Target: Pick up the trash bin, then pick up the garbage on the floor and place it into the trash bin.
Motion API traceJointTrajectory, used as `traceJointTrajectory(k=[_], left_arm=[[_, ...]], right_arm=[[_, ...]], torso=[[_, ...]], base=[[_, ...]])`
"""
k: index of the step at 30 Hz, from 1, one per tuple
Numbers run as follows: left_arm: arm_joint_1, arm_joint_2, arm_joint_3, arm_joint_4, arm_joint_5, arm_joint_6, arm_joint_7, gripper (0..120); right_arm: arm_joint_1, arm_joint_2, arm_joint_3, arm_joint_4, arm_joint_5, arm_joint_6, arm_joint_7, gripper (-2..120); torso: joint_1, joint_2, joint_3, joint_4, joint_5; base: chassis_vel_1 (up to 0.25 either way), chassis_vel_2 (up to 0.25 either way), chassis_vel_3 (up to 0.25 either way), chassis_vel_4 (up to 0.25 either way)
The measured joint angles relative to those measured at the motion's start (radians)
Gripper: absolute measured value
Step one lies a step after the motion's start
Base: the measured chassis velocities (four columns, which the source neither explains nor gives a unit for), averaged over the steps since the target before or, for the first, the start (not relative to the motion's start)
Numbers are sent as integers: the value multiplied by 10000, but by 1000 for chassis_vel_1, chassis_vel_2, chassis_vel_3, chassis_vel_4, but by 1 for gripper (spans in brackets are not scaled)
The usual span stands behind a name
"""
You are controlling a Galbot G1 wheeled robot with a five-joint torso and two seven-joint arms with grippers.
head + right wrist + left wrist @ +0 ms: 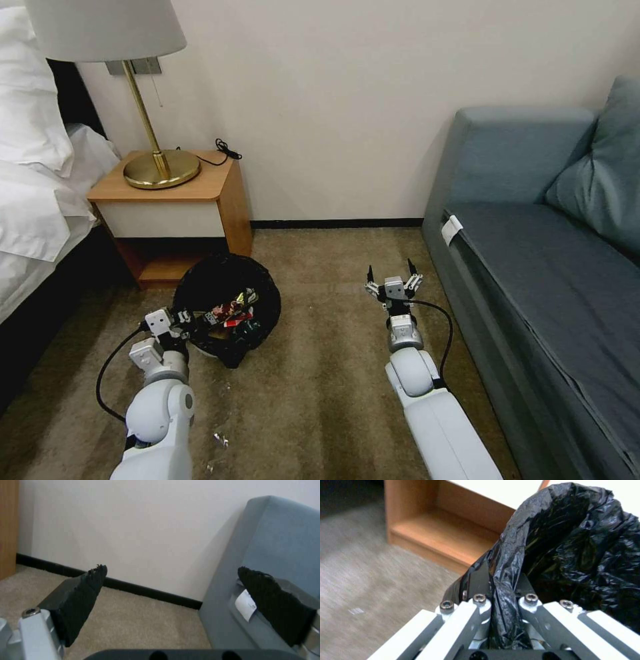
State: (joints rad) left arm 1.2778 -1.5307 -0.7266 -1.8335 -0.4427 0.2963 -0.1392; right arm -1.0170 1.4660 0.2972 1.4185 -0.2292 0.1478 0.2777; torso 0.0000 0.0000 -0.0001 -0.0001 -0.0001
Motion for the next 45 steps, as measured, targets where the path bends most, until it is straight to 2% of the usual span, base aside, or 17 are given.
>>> traceJointTrajectory(k=[2,3,5,11,17,22,31,34,35,36,38,41,42,43,44,45], left_arm=[[-38,10,-40,-75,-584,282,-505,4],[-38,10,-40,-75,-584,282,-505,4],[-44,-16,-130,-97,-1196,437,-1267,4],[-126,-75,-312,84,-1555,392,-1872,4],[-325,0,-560,600,-1902,289,-2027,4],[-510,67,-833,1112,-2157,-74,-1924,4],[-579,32,-910,1553,-2191,-348,-1723,4],[-567,28,-963,1685,-2214,-506,-1437,16],[-567,28,-963,1685,-2214,-506,-1437,16],[-528,30,-982,1673,-2217,-519,-1395,23],[-512,30,-992,1612,-2198,-521,-1399,26],[-456,15,-1015,1402,-2074,-523,-1466,41],[-456,15,-1015,1402,-2074,-523,-1466,41],[-410,16,-1028,1275,-2007,-520,-1526,48],[-410,16,-1028,1275,-2007,-520,-1526,48],[-380,17,-1048,1163,-1937,-518,-1586,53]], right_arm=[[-39,-2,56,1,-10,29,0,100],[-39,-2,56,1,-10,29,0,100],[-98,-97,56,44,-11,42,-32,100],[-99,-177,55,55,-11,63,-54,100],[-164,-203,-29,57,-17,132,-99,100],[-179,-154,-230,-32,-40,290,-230,100],[-174,-133,-306,-43,20,486,-443,100],[-185,-143,-279,-41,71,723,-710,100],[-185,-143,-279,-41,71,723,-710,100],[-193,-149,-282,-41,96,787,-808,100],[-194,-147,-311,-41,95,817,-858,100],[-190,-106,-329,-47,92,828,-872,100],[-190,-106,-329,-47,92,828,-872,100],[-189,-91,-333,-60,82,829,-872,100],[-189,-91,-333,-60,82,829,-872,100],[-193,-85,-334,-78,71,830,-872,100]], torso=[[0,0,0,-2,0],[0,0,0,-2,0],[0,0,0,2,0],[0,0,0,0,1],[0,0,0,1,0],[0,0,0,2,1],[0,0,0,1,0],[-1,0,0,0,2],[-1,0,0,0,2],[0,0,1,0,0],[0,0,0,0,1],[0,0,0,0,1],[0,0,0,0,1],[0,1,0,1,1],[0,1,0,1,1],[0,0,0,1,0]], base=[[0,0,0,0],[0,0,0,0],[0,0,0,0],[0,0,0,0],[0,0,0,0],[0,0,0,0],[0,0,0,0],[0,0,0,0],[0,0,0,0],[0,0,0,0],[0,0,0,0],[0,0,0,0],[0,0,0,0],[0,0,0,0],[0,0,0,0],[0,0,0,0]])
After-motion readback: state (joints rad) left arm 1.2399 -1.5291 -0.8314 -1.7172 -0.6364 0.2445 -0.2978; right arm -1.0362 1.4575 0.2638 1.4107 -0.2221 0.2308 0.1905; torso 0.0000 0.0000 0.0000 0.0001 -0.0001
